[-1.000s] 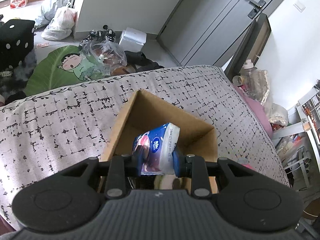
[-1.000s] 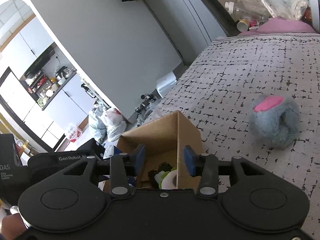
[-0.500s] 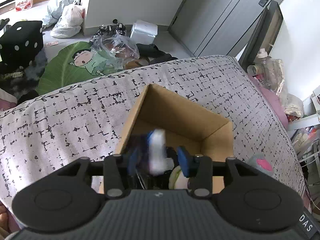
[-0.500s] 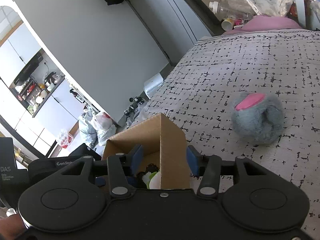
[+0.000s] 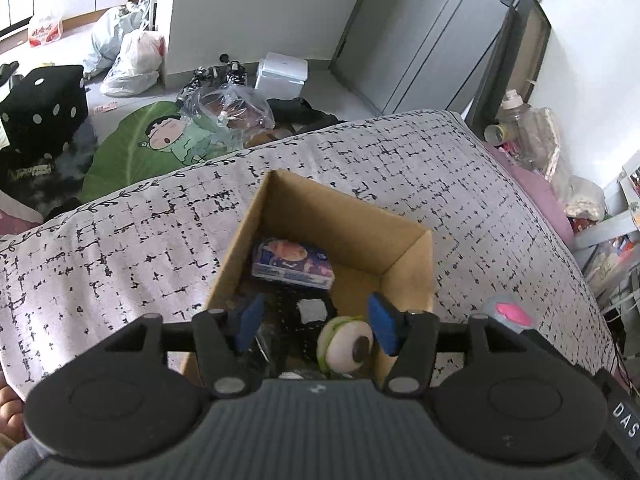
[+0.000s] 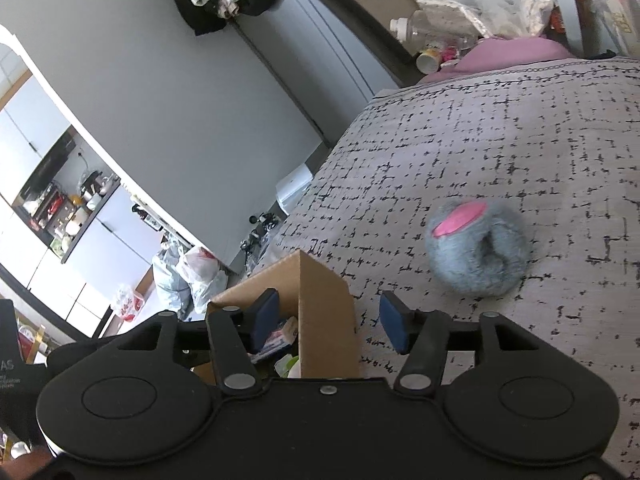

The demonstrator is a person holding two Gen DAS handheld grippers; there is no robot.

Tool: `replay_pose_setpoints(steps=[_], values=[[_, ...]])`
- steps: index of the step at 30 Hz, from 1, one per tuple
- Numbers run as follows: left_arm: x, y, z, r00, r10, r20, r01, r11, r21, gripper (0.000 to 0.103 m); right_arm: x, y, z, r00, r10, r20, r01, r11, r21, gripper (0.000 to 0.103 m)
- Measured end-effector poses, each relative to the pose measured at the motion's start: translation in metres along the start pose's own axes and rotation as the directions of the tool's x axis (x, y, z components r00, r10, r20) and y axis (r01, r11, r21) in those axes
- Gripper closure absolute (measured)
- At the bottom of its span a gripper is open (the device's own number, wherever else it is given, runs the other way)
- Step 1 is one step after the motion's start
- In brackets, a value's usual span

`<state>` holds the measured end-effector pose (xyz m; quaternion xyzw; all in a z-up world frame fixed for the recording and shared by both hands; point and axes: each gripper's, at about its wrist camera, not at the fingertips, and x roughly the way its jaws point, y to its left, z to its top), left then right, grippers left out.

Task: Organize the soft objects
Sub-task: 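Move both tools from the box toward the grey fuzzy ball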

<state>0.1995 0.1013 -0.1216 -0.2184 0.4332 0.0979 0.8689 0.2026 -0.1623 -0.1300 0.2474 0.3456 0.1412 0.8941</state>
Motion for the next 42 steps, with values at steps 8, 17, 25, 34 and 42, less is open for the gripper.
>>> replay_pose_setpoints(steps=[8, 17, 25, 34, 42], values=[[-0.004, -0.023, -0.011, 1.000, 0.023, 0.000, -0.023, 0.999, 0.048, 0.035, -0.017, -0.010, 0.008, 0.999, -0.049, 0.013, 0.049, 0.999, 0.000, 0.029], [-0.016, -0.049, -0.020, 0.999, 0.037, 0.024, -0.039, 0.994, 0.099, 0.028, -0.034, -0.024, 0.021, 0.997, -0.065, 0.038, 0.064, 0.997, 0.033, 0.021], [-0.021, -0.073, -0.025, 0.999, 0.042, 0.031, -0.045, 0.991, 0.127, 0.028, -0.046, -0.047, 0.032, 0.995, -0.085, 0.049, 0.080, 0.992, 0.096, 0.021], [-0.018, -0.100, -0.040, 0.998, 0.044, 0.033, -0.049, 0.986, 0.159, 0.028, -0.055, -0.066, 0.038, 0.996, -0.072, 0.057, 0.063, 0.988, 0.139, 0.021], [-0.012, -0.119, -0.047, 0.997, 0.063, 0.045, -0.071, 0.980, 0.187, 0.028, -0.056, -0.082, 0.045, 0.996, -0.066, 0.065, 0.052, 0.979, 0.199, 0.021]])
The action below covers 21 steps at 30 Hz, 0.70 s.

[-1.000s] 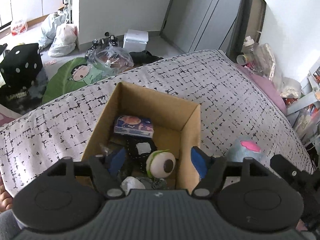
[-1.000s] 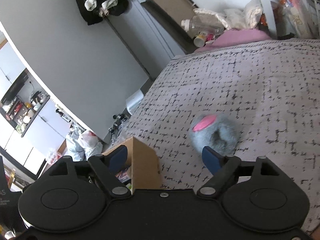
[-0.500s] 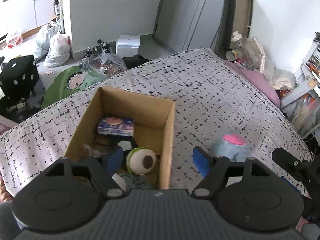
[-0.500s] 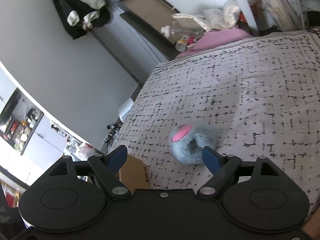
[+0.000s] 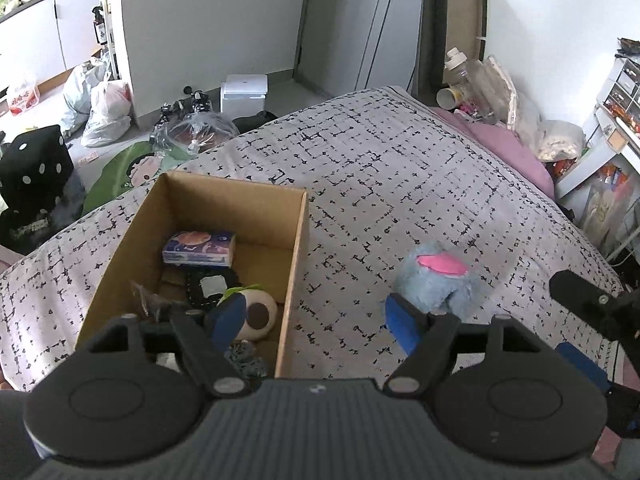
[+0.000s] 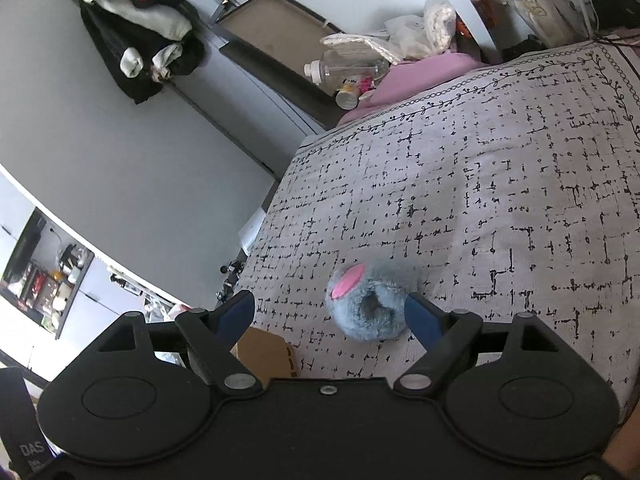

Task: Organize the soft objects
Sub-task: 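Move both tools from the box toward the grey fuzzy ball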

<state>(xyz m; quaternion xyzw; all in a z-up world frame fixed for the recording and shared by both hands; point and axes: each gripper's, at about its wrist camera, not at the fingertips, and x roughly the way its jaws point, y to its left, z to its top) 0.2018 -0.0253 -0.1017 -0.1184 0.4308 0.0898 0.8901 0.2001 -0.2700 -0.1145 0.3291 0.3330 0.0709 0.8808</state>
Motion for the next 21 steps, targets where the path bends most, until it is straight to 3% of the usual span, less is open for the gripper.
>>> replay_pose_setpoints(steps=[12, 21], values=[[0.014, -0.029, 0.000, 1.000, -0.016, -0.006, 0.016, 1.000, 0.024, 0.028, 0.006, -0.026, 0.006, 0.999, -0.045, -0.005, 0.046, 0.996, 0.076, 0.023], [0.025, -0.038, -0.001, 0.999, -0.026, -0.020, 0.026, 1.000, -0.012, 0.028, 0.018, -0.045, 0.011, 0.998, -0.043, -0.036, 0.048, 0.986, 0.160, 0.036]])
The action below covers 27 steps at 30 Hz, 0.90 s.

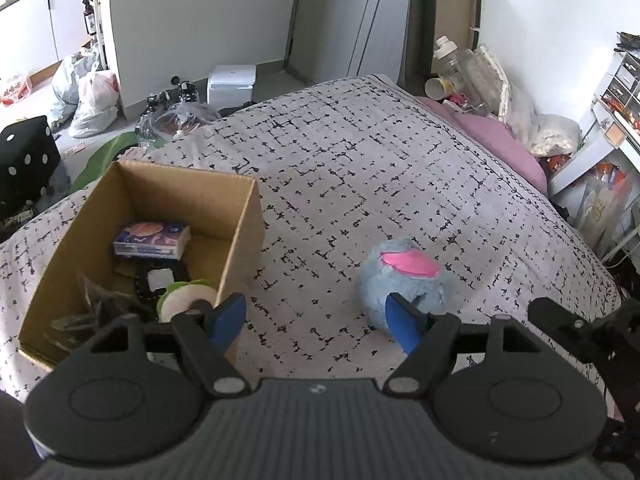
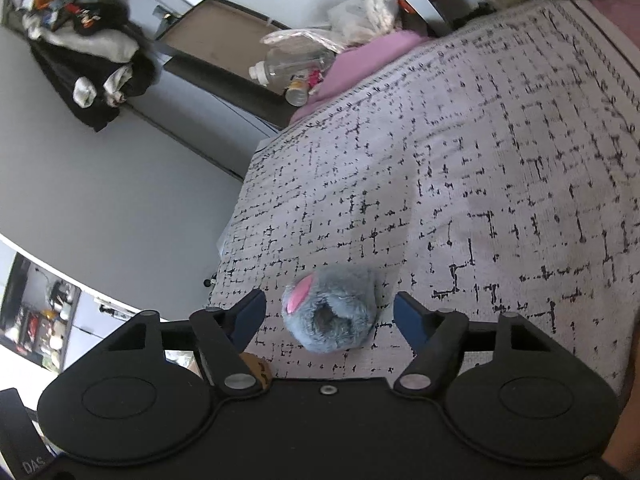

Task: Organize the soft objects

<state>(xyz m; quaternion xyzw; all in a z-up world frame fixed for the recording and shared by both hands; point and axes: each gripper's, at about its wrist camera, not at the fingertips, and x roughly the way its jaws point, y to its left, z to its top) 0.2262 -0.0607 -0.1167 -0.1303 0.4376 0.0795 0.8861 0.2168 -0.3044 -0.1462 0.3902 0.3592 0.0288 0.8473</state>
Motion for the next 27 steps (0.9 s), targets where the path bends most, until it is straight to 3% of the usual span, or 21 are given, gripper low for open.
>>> replay_pose_setpoints(steps=[9, 17, 21, 27], values=[[0.020, -0.014, 0.009, 0.999, -0.048, -0.006, 0.048, 0.999, 0.016, 0.031, 0.021, -0.015, 0.000, 0.998, -0.018, -0.053, 0.022, 0.997, 0.075, 0.049], [0.046, -0.025, 0.013, 0.998, -0.058, -0.040, 0.061, 0.995, 0.079, 0.032, 0.038, -0.015, -0.002, 0.994, -0.092, -0.066, 0.095, 0.995, 0.039, 0.055], [0.059, -0.025, 0.010, 0.994, -0.076, -0.075, 0.084, 0.991, 0.103, 0.033, 0.046, -0.021, -0.003, 0.984, -0.167, -0.054, 0.170, 0.984, 0.045, 0.059], [0.074, -0.027, 0.006, 0.990, -0.102, -0.099, 0.114, 0.986, 0.118, 0.033, 0.054, -0.022, -0.006, 0.985, -0.153, -0.081, 0.158, 0.986, 0.053, 0.061]])
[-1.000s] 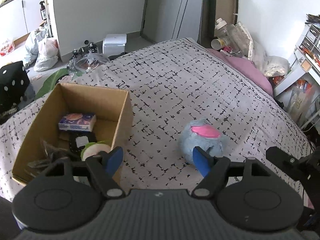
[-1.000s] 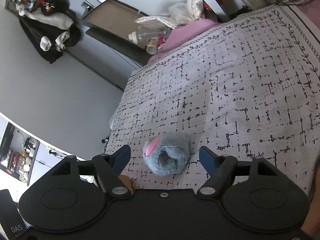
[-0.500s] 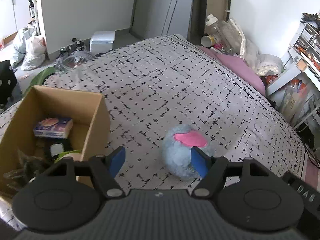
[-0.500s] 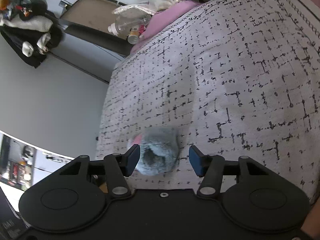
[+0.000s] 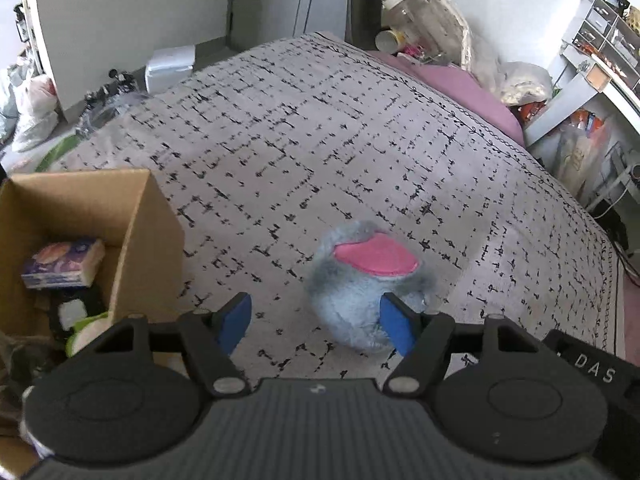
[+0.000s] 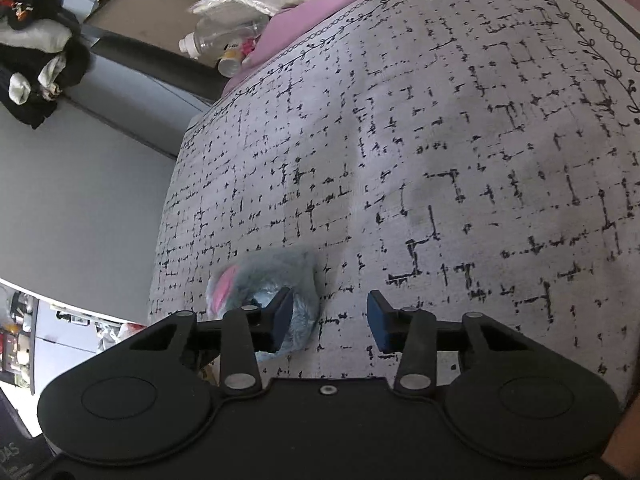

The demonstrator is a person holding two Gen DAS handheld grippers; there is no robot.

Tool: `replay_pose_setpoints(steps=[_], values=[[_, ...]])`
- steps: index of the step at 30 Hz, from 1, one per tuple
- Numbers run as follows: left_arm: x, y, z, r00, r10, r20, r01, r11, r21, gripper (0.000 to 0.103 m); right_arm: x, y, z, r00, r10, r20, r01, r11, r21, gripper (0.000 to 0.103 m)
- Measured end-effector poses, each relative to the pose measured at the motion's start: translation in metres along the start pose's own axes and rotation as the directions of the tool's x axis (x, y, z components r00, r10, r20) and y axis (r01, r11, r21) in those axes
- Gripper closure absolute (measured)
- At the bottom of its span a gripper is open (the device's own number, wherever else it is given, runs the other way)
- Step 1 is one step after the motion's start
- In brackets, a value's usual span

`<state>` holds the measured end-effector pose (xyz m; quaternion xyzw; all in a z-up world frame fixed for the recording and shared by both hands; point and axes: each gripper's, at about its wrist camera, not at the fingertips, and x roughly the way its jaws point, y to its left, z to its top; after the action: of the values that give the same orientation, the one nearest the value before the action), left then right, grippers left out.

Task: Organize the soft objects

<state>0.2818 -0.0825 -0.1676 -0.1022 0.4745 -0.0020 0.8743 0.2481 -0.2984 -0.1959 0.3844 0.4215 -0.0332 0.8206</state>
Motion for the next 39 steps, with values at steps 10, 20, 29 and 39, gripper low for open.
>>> replay_pose_setpoints(steps=[10, 20, 29, 39], values=[[0.023, -0.002, 0.003, 0.999, -0.034, -0.003, 0.034, 0.999, 0.021, 0.049, 0.008, 0.005, -0.001, 1.000, 0.011, -0.024, -0.011, 1.000, -0.014, 0.061], [0.028, 0.007, 0.015, 0.995, -0.104, 0.006, 0.104, 0.994, -0.041, 0.083, 0.017, 0.014, -0.004, 0.996, 0.068, -0.056, -0.069, 0.997, -0.018, 0.061], [0.017, 0.016, 0.012, 0.989, -0.150, -0.008, 0.149, 0.985, -0.084, 0.084, 0.015, 0.017, -0.004, 0.993, 0.104, -0.061, -0.105, 0.994, -0.021, 0.061], [-0.009, 0.022, -0.001, 0.978, -0.208, -0.034, 0.203, 0.972, -0.117, 0.084, 0.012, 0.016, -0.012, 0.984, 0.146, -0.102, -0.150, 0.988, -0.029, 0.080]])
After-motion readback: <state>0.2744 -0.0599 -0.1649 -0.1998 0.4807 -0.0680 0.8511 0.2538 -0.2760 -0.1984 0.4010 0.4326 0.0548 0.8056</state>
